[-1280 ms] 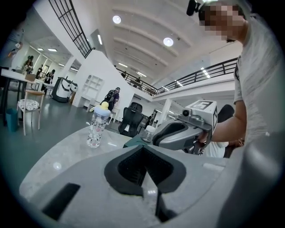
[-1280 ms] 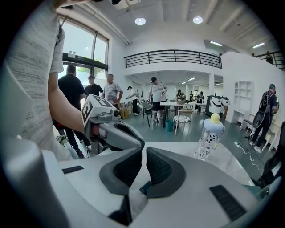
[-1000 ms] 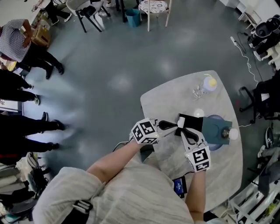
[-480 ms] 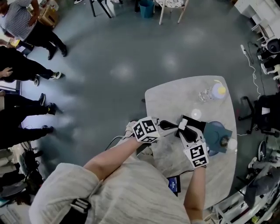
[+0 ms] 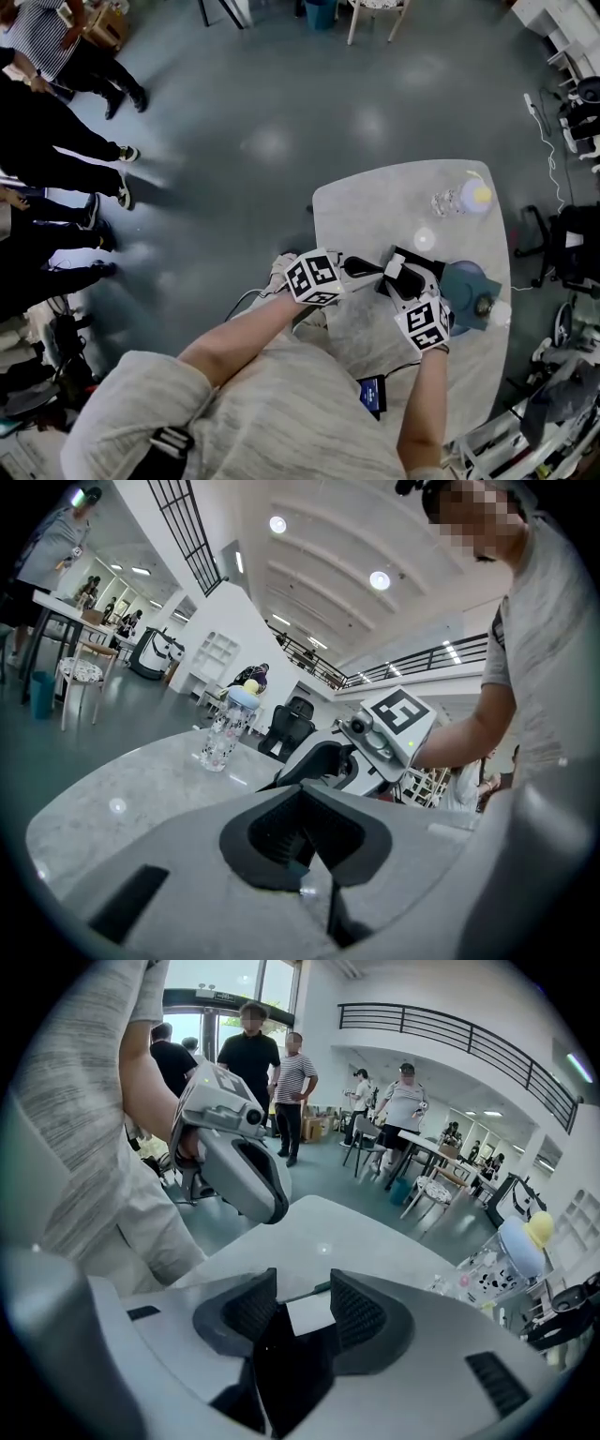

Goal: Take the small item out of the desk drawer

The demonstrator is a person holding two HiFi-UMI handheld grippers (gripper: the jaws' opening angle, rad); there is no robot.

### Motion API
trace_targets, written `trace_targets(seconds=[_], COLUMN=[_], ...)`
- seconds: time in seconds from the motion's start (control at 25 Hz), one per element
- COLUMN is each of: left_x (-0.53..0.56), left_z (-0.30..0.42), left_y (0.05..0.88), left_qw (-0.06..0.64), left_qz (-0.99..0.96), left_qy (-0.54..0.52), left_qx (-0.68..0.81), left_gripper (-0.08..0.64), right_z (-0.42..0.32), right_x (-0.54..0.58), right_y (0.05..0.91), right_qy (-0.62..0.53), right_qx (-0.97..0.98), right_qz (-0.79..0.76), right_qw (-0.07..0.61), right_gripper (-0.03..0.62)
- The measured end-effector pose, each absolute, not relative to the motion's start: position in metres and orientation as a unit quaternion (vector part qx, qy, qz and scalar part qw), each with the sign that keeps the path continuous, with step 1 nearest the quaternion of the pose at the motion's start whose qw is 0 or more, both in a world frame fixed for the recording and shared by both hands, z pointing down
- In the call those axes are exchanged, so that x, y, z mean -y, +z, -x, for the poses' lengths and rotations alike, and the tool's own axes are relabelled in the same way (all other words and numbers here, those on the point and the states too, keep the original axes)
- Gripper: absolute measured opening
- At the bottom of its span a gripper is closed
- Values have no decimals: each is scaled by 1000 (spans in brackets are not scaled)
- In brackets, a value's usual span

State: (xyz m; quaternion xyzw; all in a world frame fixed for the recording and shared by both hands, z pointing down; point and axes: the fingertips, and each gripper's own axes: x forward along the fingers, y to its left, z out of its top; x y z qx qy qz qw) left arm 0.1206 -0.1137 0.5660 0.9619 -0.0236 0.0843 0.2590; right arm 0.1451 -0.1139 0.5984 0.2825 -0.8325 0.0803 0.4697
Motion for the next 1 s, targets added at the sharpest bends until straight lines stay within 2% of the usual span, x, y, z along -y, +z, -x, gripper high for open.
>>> trace_targets(seconds=[0.64,1.0], left_x=[116,114], left_z=[-125,-126], left_y=[576,580], left_qw=[264,268], left_qz=[-959,-957], left_qy=[100,106], left_qx=[16,12], left_gripper=[15,15], right_z=[-158,-161], right_x=[115,118], right_y=[643,664], right_qy=[40,28], right_qx=[802,782], right_qz=[-241,-239], right_qw=[546,575], right_gripper=[228,232])
